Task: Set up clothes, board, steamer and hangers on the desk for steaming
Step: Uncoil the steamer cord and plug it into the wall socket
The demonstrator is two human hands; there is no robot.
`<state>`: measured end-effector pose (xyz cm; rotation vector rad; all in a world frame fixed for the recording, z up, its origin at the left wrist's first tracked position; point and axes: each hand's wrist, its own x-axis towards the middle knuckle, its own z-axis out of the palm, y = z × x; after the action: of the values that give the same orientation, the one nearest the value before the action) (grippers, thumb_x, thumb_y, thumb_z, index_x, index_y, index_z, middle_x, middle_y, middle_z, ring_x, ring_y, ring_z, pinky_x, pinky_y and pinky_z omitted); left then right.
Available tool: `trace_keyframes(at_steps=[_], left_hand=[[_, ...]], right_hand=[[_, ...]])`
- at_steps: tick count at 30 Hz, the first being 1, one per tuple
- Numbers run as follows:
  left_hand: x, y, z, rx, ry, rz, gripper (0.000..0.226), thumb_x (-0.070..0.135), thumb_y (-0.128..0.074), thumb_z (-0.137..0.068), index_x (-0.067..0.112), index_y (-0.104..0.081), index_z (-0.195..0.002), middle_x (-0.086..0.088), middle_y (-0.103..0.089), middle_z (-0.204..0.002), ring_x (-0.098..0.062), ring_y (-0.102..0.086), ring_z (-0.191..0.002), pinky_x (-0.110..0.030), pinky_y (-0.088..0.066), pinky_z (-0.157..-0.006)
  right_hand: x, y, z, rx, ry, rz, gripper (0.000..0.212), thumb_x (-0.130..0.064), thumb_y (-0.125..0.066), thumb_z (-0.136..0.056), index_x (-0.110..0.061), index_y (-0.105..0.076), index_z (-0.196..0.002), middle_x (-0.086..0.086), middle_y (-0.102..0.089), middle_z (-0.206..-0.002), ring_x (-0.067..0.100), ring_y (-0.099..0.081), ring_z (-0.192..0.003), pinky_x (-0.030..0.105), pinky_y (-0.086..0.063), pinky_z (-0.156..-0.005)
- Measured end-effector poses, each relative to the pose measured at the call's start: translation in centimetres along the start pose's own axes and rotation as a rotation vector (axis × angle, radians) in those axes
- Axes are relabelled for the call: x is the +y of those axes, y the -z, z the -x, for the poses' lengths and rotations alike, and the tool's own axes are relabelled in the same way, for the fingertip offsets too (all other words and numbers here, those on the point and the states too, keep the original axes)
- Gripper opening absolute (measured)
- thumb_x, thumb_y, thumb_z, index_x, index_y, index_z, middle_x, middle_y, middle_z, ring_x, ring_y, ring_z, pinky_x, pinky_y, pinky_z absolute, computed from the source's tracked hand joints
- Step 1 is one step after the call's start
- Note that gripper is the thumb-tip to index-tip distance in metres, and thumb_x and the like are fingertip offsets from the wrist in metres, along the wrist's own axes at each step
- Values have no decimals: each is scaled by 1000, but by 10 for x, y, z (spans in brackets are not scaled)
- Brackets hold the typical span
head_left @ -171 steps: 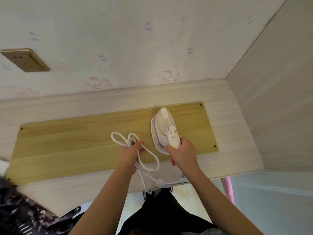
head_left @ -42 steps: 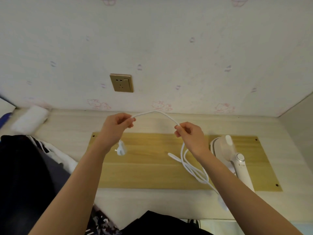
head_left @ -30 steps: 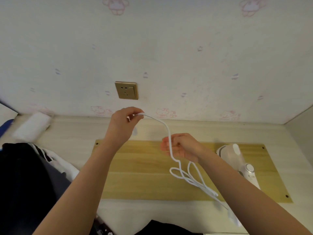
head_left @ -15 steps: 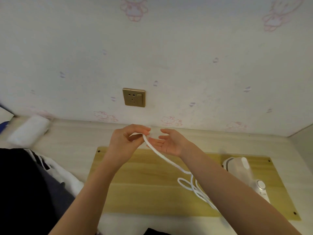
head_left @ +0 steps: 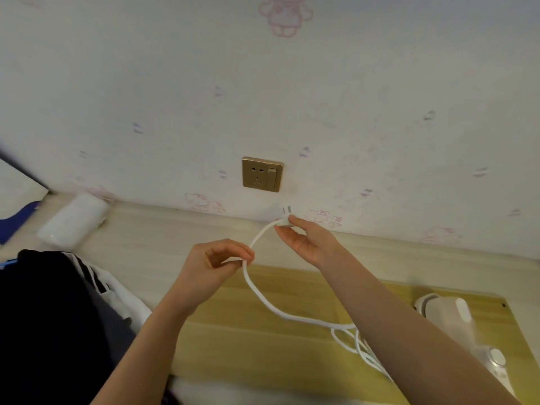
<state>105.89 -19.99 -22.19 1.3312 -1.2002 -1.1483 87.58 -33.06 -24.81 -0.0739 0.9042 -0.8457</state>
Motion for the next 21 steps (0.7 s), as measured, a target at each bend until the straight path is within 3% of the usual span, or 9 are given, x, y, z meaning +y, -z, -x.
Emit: trace_keyframes(at_steps=[3,8,14,18,21], left_hand=[[-17,6,-10,86,162,27,15,-11,-57,-84,-4,-70,-85,-18,-71,-85,-33,-68,-88,-35,-57,-82],[-38,-1,-35,145,265,-87,6,5,-64,-86,10,-67,-87,-10,-71,-81,-27,-69,-86,-39,-58,-81],[-23,-25,-65,215,69,-212,12,15,-69,-85,20,-65,-95,9,-68,-92,-1,-64,-89,-15,-53,-75],[-17,-35,-75,225,20,-270,13,17,-72,-83,26,-64,-88,14,-66,-85,2,-62,-82,-9,-50,-70],[-21,-33,-79,260,-5,-286,14,14,-73,-82,20,-64,-90,12,-66,-83,2,-63,-80,-8,-49,-68]], right_hand=[[-6,-6,-2,-4,135,128,47,10,-63,-83,-2,-47,-126,28,-63,-112,37,-70,-91,44,-59,-70],[-1,-25,11,30,354,546,40,2,-71,-81,-10,-51,-114,17,-67,-107,31,-70,-92,43,-58,-82],[14,-34,12,99,540,942,39,-14,-78,-77,-18,-51,-104,6,-64,-100,18,-68,-87,36,-60,-78],[17,-38,10,119,555,996,39,-16,-78,-77,-17,-52,-106,2,-63,-99,17,-67,-86,34,-60,-77],[13,-41,8,95,503,959,29,-21,-74,-82,-19,-58,-106,3,-67,-103,19,-70,-85,35,-59,-80]])
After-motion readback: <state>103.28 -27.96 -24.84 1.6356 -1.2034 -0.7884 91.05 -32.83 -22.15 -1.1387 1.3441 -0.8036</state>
